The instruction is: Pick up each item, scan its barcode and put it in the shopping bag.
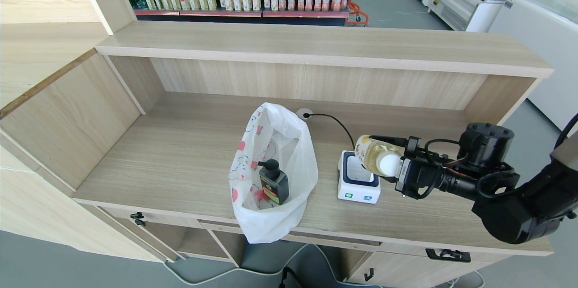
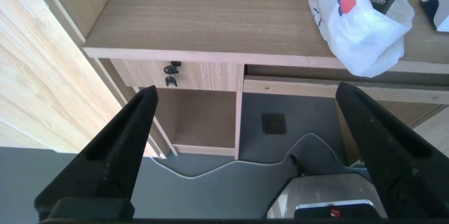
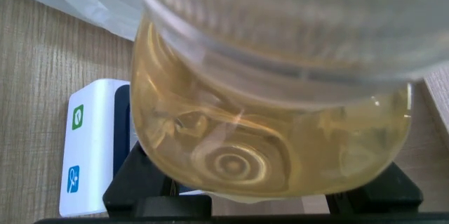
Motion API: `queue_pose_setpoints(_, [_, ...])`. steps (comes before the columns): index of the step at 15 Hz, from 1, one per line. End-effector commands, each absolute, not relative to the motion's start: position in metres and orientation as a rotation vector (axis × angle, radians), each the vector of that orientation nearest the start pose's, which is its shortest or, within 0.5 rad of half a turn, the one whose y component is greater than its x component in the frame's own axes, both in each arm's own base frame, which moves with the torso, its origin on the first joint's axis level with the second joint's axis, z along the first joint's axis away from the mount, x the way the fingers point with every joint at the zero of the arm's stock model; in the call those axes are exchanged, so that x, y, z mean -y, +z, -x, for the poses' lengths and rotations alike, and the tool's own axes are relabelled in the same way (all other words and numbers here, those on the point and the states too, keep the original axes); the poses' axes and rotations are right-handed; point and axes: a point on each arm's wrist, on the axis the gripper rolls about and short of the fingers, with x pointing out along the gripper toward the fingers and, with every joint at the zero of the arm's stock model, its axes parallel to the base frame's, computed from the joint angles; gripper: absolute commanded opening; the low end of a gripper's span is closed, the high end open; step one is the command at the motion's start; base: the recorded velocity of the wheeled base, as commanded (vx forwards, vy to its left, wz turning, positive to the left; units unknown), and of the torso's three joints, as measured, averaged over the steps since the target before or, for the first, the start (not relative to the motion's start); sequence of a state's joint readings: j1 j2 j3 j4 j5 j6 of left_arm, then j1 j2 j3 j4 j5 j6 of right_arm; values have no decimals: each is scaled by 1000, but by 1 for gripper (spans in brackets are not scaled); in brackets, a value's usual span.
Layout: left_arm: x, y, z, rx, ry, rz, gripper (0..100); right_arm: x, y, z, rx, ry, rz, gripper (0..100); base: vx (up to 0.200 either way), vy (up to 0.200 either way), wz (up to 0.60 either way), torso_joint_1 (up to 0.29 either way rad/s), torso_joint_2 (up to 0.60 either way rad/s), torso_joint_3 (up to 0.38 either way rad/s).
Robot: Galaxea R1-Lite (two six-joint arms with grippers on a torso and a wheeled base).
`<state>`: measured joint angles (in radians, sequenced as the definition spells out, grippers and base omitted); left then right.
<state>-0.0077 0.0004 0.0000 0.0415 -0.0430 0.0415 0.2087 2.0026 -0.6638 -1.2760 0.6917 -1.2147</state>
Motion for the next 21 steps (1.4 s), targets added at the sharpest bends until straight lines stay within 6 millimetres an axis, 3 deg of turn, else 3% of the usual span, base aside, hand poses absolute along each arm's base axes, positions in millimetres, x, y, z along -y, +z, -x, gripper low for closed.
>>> queue_pose_setpoints(1, [1,71,23,-40,-51,-41,100,-84,111,-327,482,825,1110,0,0,0,0,0,0,0])
queue_pose_setpoints(21, [1,71,23,-40,-51,-41,100,-84,99,-336,456,832,1105,0,0,0,0,0,0,0])
